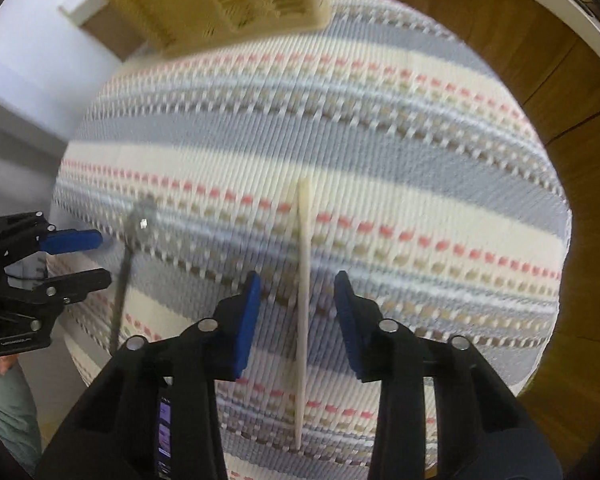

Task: Organize utensils
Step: 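Grasp a clear spoon with the left gripper while the right grasps a chopstick, then lift the clear spoon and chopstick and carry both over the basket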

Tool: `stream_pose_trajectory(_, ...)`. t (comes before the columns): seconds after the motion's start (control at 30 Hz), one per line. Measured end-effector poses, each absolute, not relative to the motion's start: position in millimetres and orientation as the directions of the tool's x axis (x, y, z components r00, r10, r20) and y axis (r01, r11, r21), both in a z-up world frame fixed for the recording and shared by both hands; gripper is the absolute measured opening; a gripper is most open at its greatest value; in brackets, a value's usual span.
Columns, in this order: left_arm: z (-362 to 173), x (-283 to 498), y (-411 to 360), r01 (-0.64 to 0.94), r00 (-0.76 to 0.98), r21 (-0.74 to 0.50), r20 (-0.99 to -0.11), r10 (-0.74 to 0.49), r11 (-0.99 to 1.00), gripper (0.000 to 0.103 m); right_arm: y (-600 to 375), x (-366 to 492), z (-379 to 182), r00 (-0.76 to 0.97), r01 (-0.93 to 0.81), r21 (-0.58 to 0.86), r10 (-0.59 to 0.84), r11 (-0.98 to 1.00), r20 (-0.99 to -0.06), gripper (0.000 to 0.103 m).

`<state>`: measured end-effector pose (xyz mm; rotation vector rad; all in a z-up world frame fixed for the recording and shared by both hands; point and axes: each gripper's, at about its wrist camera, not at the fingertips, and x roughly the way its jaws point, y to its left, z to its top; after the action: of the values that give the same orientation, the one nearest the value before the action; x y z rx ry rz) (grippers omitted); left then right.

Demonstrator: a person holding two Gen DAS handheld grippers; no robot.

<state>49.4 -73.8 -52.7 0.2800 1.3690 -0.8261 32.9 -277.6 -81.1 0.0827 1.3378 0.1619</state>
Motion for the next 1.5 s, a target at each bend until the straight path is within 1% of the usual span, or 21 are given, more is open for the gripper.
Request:
stream_pose_trajectory(0.03,-58,48,-76,0.66,-0.031,-0.271,-0.942,-0.336,0.701,0.025,-276,32,-83,0.218,-0.072,0.147,0.16,0.986,-0.963,0.028)
stream_pose_trajectory(0.13,-67,44,-79,0.662,-0.03,-0.254,-0.949,-0.313,0.706,0.022,-272,32,-89,0.209,-0.068,0.148,0.159,0.987,-0.965,0.024)
stream_pose_trajectory(0.2,-70,42,-81,0.655,-0.029,-0.249,-0.952,-0.305,0.714,0.022,-270,33,-93,0.198,-0.064,0.156,0.166,0.986,-0.966,0.02)
stream_pose_trajectory(0.33,-73,46,-88,0.646,-0.02,-0.234,-0.957,-0.29,0.726,0.022,-266,35,-99,0.188,-0.078,0.138,0.151,0.987,-0.97,0.019)
stream_pose_trajectory(0.43,-72,45,-99,0.66,0.015,-0.181,-0.967,-0.254,0.729,0.022,-260,42,-102,0.187,-0.096,0.109,0.125,0.989,-0.974,0.019)
stream_pose_trajectory(0.47,-76,49,-114,0.666,0.029,-0.16,-0.97,-0.24,0.729,0.022,-260,44,-104,0.187,-0.104,0.098,0.116,0.99,-0.975,0.018)
stream_pose_trajectory(0.57,-78,40,-125,0.683,0.082,-0.087,-0.977,-0.195,0.726,0.021,-255,45,-106,0.199,-0.115,0.056,0.079,0.992,-0.977,0.009)
stream_pose_trajectory(0.67,-81,32,-137,0.691,0.139,-0.009,-0.98,-0.145,0.723,0.014,-254,43,-107,0.21,-0.12,0.052,0.076,0.991,-0.975,0.006)
stream_pose_trajectory(0.87,-83,29,-152,0.684,0.171,0.042,-0.98,-0.104,0.728,0.014,-259,41,-107,0.216,-0.126,0.072,0.099,0.989,-0.971,0.005)
stream_pose_trajectory(1.03,-79,19,-147,0.675,0.194,0.067,-0.977,-0.09,0.735,0.012,-270,31,-103,0.225,-0.129,0.099,0.127,0.987,-0.966,0.005)
stream_pose_trajectory(1.17,-73,11,-146,0.666,0.203,0.067,-0.975,-0.093,0.743,0.01,-280,21,-96,0.241,-0.128,0.132,0.159,0.983,-0.957,0.005)
stream_pose_trajectory(1.23,-71,10,-142,0.662,0.195,0.045,-0.974,-0.115,0.748,0.01,-283,17,-91,0.253,-0.133,0.147,0.177,0.98,-0.951,0.005)
stream_pose_trajectory(1.4,-55,6,-125,0.649,0.206,-0.047,-0.95,-0.235,0.76,0.01,-297,0,-68,0.315,-0.156,0.19,0.231,0.969,-0.921,0.005)
stream_pose_trajectory(1.5,-37,5,-113,0.632,0.237,-0.104,-0.918,-0.319,0.768,0.01,-305,-10,-49,0.355,-0.175,0.214,0.265,0.961,-0.897,0.005)
